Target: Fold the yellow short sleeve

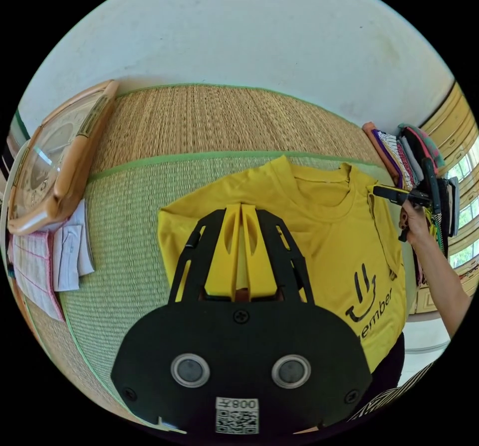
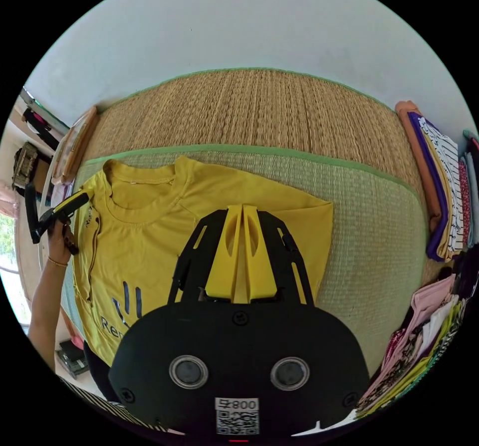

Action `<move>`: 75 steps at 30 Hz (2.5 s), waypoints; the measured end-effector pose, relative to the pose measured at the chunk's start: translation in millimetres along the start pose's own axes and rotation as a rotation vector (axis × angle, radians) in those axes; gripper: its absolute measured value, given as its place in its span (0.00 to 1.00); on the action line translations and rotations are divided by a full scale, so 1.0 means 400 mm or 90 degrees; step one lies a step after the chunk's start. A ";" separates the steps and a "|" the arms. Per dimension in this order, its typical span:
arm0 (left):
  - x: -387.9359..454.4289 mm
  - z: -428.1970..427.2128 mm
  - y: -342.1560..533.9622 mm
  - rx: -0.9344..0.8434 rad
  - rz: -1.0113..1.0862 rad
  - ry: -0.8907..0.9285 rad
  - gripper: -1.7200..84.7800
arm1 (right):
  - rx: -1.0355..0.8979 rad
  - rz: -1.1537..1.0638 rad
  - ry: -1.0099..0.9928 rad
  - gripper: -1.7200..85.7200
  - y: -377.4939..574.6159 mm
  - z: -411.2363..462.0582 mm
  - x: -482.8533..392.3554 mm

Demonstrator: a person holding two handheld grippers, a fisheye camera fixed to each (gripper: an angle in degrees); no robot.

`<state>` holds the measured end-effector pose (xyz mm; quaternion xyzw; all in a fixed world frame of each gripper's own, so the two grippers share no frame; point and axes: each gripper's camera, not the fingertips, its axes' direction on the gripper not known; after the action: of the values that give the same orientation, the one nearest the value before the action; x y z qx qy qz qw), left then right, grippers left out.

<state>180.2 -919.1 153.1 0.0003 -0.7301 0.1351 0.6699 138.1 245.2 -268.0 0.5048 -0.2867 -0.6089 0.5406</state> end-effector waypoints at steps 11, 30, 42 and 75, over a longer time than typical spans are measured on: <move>0.025 -0.063 -0.232 -0.006 -0.008 -0.049 0.02 | 0.020 0.010 0.024 0.02 -0.063 0.111 0.034; 0.116 -0.181 -0.307 0.029 0.070 -0.067 0.02 | 0.079 -0.060 -0.019 0.02 0.005 0.230 0.018; -0.057 -0.209 -0.237 0.062 -0.019 -0.024 0.02 | 0.116 0.052 -0.097 0.02 0.071 0.318 0.217; -0.193 -0.008 0.257 0.008 -0.098 -0.026 0.02 | 0.080 0.094 -0.103 0.02 0.358 0.614 0.353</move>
<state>172.4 -833.5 57.8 0.0634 -0.7404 0.0875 0.6634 -23.0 27.1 -102.8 0.4641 -0.4035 -0.5870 0.5267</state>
